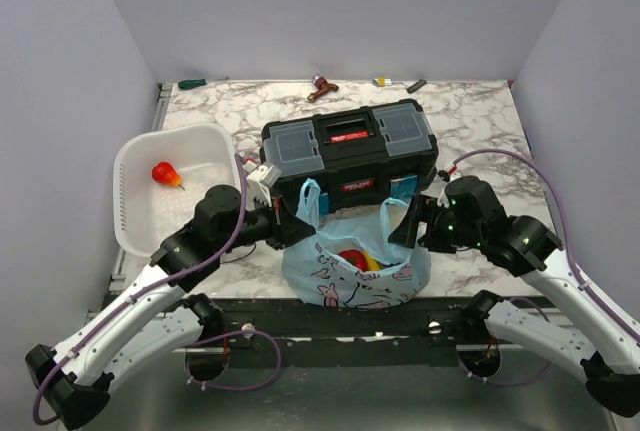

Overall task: Take the fake fruits out of the plastic bag
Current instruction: Adjust the plastic bag at the center of the board.

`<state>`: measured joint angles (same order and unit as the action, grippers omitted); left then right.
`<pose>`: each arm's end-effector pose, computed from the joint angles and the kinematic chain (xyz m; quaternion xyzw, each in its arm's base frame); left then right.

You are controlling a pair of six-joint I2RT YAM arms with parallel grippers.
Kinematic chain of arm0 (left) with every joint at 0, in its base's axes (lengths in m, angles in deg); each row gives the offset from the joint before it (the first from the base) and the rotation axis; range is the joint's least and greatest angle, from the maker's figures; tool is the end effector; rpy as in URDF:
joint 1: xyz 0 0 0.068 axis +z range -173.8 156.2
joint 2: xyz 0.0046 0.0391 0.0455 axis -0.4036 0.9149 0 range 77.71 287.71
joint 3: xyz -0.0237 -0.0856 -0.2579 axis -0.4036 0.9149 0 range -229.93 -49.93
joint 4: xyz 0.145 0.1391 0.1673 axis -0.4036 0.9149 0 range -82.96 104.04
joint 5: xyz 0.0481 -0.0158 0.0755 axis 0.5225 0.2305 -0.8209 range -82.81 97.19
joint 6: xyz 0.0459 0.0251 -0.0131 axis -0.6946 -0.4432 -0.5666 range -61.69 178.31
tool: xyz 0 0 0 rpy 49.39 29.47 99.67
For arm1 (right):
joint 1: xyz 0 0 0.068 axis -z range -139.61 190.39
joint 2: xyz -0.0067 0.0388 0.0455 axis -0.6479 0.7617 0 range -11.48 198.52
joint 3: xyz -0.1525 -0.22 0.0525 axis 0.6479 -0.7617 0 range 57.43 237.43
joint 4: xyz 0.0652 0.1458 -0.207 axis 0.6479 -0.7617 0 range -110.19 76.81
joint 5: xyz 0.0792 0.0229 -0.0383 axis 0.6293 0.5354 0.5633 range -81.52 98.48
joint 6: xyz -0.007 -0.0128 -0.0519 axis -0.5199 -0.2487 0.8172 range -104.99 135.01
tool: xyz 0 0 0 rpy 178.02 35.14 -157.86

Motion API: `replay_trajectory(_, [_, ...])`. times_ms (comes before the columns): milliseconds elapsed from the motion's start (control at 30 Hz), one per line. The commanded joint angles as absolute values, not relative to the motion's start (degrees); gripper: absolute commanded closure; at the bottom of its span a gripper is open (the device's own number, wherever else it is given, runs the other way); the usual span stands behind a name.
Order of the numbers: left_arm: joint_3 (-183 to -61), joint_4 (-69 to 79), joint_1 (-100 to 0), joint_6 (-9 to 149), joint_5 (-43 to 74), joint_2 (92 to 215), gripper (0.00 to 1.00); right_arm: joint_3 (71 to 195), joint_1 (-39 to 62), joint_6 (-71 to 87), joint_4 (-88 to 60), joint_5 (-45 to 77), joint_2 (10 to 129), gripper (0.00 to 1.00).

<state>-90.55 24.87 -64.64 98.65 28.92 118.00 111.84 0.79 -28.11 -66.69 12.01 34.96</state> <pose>0.1166 -0.1181 0.3134 0.1149 0.7915 -0.4933 0.3422 0.1135 0.0968 0.3200 0.0167 0.9251 0.2714 0.2651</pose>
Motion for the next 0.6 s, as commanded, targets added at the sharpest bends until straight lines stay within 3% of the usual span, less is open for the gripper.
replay_trajectory(0, [-91.6,24.9,-64.3,97.4,29.5,117.0,1.00,109.3,0.8,-29.8,-62.0,14.9,32.9,0.26])
replay_trajectory(67, [-92.8,26.1,-64.3,96.4,28.1,116.8,1.00,109.3,0.8,-30.3,-58.8,14.5,32.5,0.41])
replay_trajectory(200, [-96.1,27.1,-64.3,95.3,25.4,117.2,1.00,111.6,0.8,-28.2,-54.1,10.8,33.1,0.54])
replay_trajectory(367, [-100.0,25.6,-64.3,94.8,19.6,118.6,1.00,118.5,0.8,-21.5,-53.1,2.6,36.8,0.83])
replay_trajectory(567, [-106.0,26.0,-63.9,92.4,15.3,123.8,1.00,126.7,0.9,-16.3,-56.8,-6.9,39.3,0.99])
